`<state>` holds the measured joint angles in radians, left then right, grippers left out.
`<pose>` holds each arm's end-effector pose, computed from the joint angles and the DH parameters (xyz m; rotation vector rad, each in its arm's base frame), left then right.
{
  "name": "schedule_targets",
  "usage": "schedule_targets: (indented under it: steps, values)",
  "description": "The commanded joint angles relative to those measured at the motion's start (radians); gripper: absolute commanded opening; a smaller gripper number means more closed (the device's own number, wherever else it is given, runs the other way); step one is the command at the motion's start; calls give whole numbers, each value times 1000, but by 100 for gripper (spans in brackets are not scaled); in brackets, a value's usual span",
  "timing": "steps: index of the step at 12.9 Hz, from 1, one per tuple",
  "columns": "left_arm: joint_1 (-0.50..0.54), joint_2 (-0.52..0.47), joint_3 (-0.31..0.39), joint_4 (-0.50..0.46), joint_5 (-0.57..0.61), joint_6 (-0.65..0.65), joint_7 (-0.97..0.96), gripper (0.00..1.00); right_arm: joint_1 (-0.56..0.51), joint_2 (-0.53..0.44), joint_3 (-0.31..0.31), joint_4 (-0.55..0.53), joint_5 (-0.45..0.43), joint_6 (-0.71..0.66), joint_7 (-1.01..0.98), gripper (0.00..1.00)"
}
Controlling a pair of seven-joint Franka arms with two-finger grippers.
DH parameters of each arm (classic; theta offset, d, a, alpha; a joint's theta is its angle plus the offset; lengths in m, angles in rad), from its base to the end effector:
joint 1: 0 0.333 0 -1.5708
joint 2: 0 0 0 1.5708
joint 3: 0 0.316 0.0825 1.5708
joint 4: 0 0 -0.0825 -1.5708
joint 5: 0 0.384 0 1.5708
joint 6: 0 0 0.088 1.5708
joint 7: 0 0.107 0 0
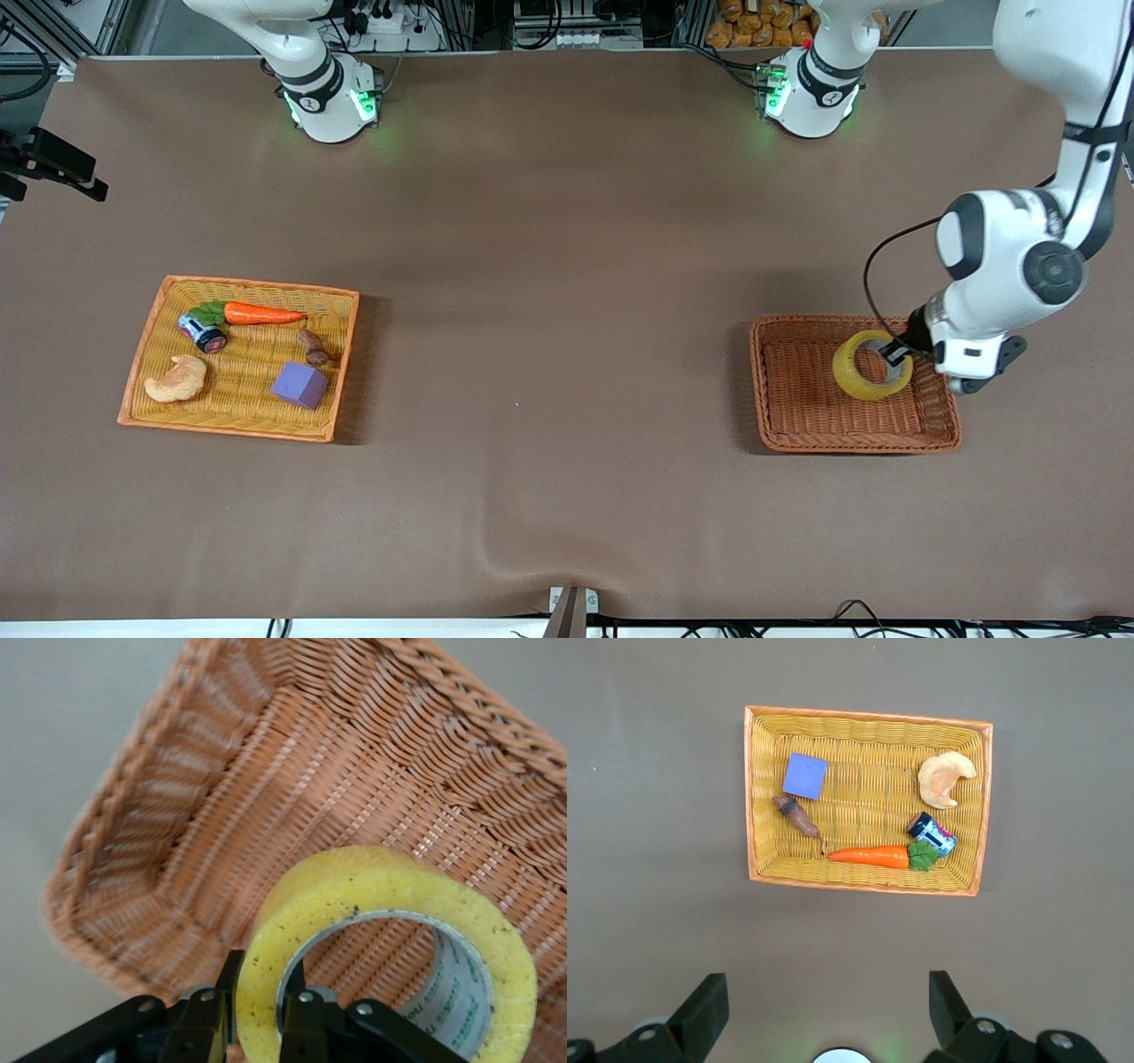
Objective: Transfer tape with both arms
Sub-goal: 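Carry the tape with the left gripper and lower it into the basket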
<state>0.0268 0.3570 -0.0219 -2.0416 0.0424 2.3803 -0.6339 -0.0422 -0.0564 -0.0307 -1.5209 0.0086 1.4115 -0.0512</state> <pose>0.5943 0.0036 0.2647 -2.9723 -0.9343 0.0166 0.5185 -0.0374 0.6644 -3.1268 0.0320 0.0818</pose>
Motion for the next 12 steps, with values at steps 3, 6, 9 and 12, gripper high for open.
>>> schedule_targets:
  steps: [3,6,9,12]
  values:
    - [-10,65,0,20,31,74,-6,45,-5,-10,8,8,-16,-16,2,100]
    - [-13,66,0,23,31,70,3,100,-8,-11,5,8,-16,-16,-13,100]
    - [-10,48,0,31,31,65,6,100,-5,-8,8,8,-16,-8,-13,100]
    - [-7,-13,-18,40,31,47,36,100,-7,-8,6,8,-16,-9,-13,100]
